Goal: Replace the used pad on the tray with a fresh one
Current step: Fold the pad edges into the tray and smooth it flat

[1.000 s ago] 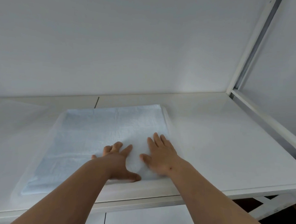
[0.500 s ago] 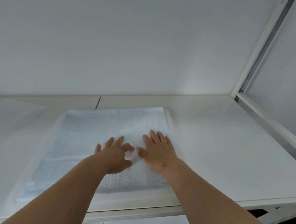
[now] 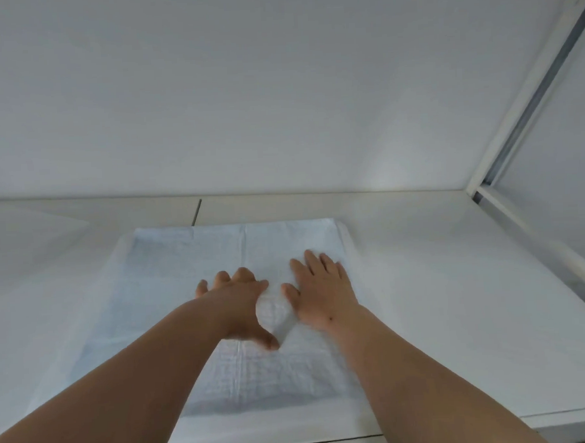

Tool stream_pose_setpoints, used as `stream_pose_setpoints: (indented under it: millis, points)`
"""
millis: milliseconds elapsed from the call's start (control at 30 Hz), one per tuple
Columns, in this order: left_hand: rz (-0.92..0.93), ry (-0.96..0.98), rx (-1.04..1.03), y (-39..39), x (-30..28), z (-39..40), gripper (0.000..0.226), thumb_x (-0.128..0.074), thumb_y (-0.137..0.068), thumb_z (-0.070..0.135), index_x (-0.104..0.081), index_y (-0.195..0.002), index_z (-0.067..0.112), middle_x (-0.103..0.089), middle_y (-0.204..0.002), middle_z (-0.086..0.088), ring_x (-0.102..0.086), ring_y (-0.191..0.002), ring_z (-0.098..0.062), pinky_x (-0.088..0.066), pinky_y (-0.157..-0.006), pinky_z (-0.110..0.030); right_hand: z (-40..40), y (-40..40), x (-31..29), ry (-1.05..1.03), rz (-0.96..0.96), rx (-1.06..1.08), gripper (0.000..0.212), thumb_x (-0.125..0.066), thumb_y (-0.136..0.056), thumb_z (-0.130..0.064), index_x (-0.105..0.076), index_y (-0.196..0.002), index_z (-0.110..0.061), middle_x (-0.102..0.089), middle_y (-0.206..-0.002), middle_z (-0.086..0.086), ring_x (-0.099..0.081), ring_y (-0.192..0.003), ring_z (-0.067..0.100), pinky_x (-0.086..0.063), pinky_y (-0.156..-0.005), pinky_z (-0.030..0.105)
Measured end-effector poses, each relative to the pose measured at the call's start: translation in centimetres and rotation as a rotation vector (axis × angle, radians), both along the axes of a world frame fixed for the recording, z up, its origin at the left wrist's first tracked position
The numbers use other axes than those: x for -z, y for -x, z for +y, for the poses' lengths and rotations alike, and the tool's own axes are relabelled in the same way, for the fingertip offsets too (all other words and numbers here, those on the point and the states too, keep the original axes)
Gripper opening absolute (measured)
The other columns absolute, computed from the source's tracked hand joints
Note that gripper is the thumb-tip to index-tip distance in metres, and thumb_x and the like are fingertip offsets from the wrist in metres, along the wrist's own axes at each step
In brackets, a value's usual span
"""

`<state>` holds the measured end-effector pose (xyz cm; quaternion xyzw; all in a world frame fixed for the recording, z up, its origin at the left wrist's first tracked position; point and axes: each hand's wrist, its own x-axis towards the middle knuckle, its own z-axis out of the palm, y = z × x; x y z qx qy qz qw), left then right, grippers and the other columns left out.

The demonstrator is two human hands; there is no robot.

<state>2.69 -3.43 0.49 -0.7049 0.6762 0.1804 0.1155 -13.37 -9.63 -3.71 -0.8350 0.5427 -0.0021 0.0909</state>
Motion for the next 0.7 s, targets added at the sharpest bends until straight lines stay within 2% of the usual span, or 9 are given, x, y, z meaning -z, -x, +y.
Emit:
stream_pose_setpoints:
  millis: [100, 167, 233, 333, 433, 500, 567, 633, 700]
  points:
    - [0.058, 0.039, -0.017, -0.8, 0.2, -0.8, 0.087, -0.062, -0.069, 0.073, -0.029, -0.145, 0.044, -0.022, -0.153, 0.007, -0.017, -0.142, -0.026, -0.013, -0.116, -0.056, -0.5, 0.4, 0.7, -0.031, 0.002, 0.031, 0.07, -0.023, -0.096, -0.06, -0.009, -0.155, -0.027, 0.005, -0.164, 0.002, 0.006, -0.151, 0.021, 0.002, -0.121, 0.046]
    - [0.083, 0.053, -0.019, -1.6, 0.6, -1.4, 0.067, -0.056, -0.081, 0.065, -0.034, -0.141, 0.048, -0.009, -0.16, 0.008, -0.003, -0.148, -0.026, -0.006, -0.118, -0.057, -0.9, 0.4, 0.6, -0.034, -0.011, 0.064, 0.078, -0.026, -0.092, -0.066, -0.009, -0.156, -0.024, 0.004, -0.165, 0.002, 0.004, -0.151, 0.018, -0.001, -0.122, 0.044]
    - [0.103, 0.024, -0.009, -2.3, 0.9, -2.1, 0.059, -0.056, -0.085, 0.057, -0.035, -0.14, 0.049, 0.001, -0.163, 0.011, 0.006, -0.15, -0.025, -0.004, -0.118, -0.058, -1.2, 0.3, 0.4, -0.027, -0.009, 0.106, 0.086, -0.026, -0.088, -0.072, -0.011, -0.155, -0.021, 0.0, -0.165, 0.002, -0.001, -0.151, 0.019, -0.007, -0.121, 0.042]
    - [0.159, 0.036, -0.03, -2.7, 1.2, -2.6, 0.061, -0.064, -0.078, 0.055, -0.039, -0.133, 0.047, -0.009, -0.161, 0.014, -0.005, -0.148, -0.025, -0.013, -0.115, -0.057, -1.5, -0.2, -0.2, -0.02, 0.026, 0.165, 0.092, -0.024, -0.085, -0.078, -0.015, -0.155, -0.019, -0.005, -0.164, 0.001, -0.008, -0.149, 0.023, -0.017, -0.115, 0.046]
    - [0.163, 0.087, -0.056, -3.4, 1.2, -3.1, 0.077, -0.071, -0.065, 0.064, -0.039, -0.131, 0.041, -0.026, -0.15, 0.018, -0.024, -0.137, -0.021, -0.024, -0.11, -0.049, -2.4, -0.8, -0.9, -0.003, 0.028, 0.239, 0.088, -0.022, -0.084, -0.079, -0.032, -0.147, -0.018, -0.027, -0.157, 0.0, -0.024, -0.139, 0.028, -0.027, -0.105, 0.048]
    - [0.132, 0.062, -0.052, -3.8, 1.1, -3.6, 0.102, -0.071, -0.06, 0.07, -0.026, -0.144, 0.037, -0.022, -0.151, 0.017, -0.022, -0.138, -0.021, -0.025, -0.11, -0.049, -3.1, -1.2, -1.2, -0.003, 0.021, 0.286, 0.081, -0.022, -0.085, -0.077, -0.043, -0.138, -0.02, -0.038, -0.146, 0.0, -0.031, -0.131, 0.028, -0.029, -0.099, 0.048]
    - [0.087, 0.028, -0.028, -3.9, 0.9, -4.2, 0.117, -0.07, -0.057, 0.074, -0.012, -0.151, 0.037, -0.013, -0.155, 0.015, -0.016, -0.14, -0.024, -0.023, -0.11, -0.053, -3.6, -1.4, -1.2, -0.001, 0.028, 0.311, 0.077, -0.024, -0.085, -0.076, -0.045, -0.134, -0.022, -0.04, -0.139, 0.0, -0.033, -0.127, 0.028, -0.029, -0.096, 0.048]
    - [0.065, 0.01, -0.013, -4.1, 0.7, -4.6, 0.115, -0.068, -0.058, 0.077, -0.012, -0.151, 0.041, -0.013, -0.154, 0.014, -0.016, -0.14, -0.024, -0.023, -0.109, -0.054, -3.7, -1.6, -1.1, 0.015, 0.051, 0.299, 0.076, -0.028, -0.083, -0.076, -0.043, -0.135, -0.022, -0.039, -0.138, 0.0, -0.033, -0.125, 0.028, -0.029, -0.094, 0.047]
    - [0.089, 0.015, -0.031, -4.4, 0.7, -5.0, 0.1, -0.063, -0.064, 0.077, -0.019, -0.148, 0.047, -0.017, -0.152, 0.013, -0.016, -0.139, -0.023, -0.023, -0.109, -0.055, -3.5, -1.6, -0.8, 0.045, 0.056, 0.273, 0.076, -0.03, -0.083, -0.076, -0.04, -0.136, -0.022, -0.038, -0.137, 0.0, -0.033, -0.124, 0.028, -0.029, -0.092, 0.046]
